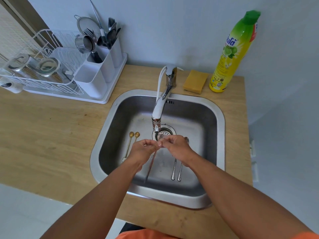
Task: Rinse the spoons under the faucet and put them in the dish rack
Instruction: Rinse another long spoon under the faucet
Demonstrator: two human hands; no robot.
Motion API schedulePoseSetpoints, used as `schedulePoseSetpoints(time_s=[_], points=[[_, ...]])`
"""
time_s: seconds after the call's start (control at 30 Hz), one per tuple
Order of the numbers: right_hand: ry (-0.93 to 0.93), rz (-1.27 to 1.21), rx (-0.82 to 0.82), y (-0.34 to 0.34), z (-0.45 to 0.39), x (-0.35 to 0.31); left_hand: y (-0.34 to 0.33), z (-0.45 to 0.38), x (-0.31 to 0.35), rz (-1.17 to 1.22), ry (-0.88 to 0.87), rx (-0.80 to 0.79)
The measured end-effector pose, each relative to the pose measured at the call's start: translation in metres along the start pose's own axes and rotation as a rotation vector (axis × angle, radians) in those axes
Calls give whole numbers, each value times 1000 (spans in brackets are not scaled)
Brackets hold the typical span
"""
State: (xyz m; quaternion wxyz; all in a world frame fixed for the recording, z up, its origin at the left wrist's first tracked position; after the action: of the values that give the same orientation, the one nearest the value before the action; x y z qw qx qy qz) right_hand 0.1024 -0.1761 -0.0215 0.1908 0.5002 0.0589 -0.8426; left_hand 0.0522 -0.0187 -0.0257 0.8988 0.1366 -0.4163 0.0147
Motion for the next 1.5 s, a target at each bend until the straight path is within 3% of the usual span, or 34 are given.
schedulePoseSetpoints(time_s=[0.23, 0.4, 0.87, 1.03, 1.2, 1.5], points=[[-15, -30, 205, 20, -8, -9, -18, 20, -20, -66, -26, -91], [-3, 46, 170, 13, -5, -7, -17, 15, -11, -72, -37, -78], [-45, -32, 294, 14, -1, -8, -18, 31, -22, -302, 37, -316], [1, -21, 291, 11, 2, -19, -21, 25, -4, -268, 29, -305], [5, -16, 202, -4, 4, -21, -21, 13, 12, -76, 73, -209], [-2, 0, 280, 12, -1, -18, -27, 32, -8, -172, 49, -264]])
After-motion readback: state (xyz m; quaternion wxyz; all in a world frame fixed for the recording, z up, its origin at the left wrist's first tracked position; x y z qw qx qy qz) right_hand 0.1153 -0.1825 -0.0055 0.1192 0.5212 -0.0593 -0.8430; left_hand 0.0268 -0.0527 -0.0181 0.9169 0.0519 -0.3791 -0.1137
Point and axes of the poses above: each hand's wrist, its own z-axis away from the middle knuckle, its own y-axis out of the back of the hand, x = y × z, the point moved 9 cm from there along -z, towards the middle knuckle, and after that the axes turned 3 degrees about -z, right-handed, at the moved point
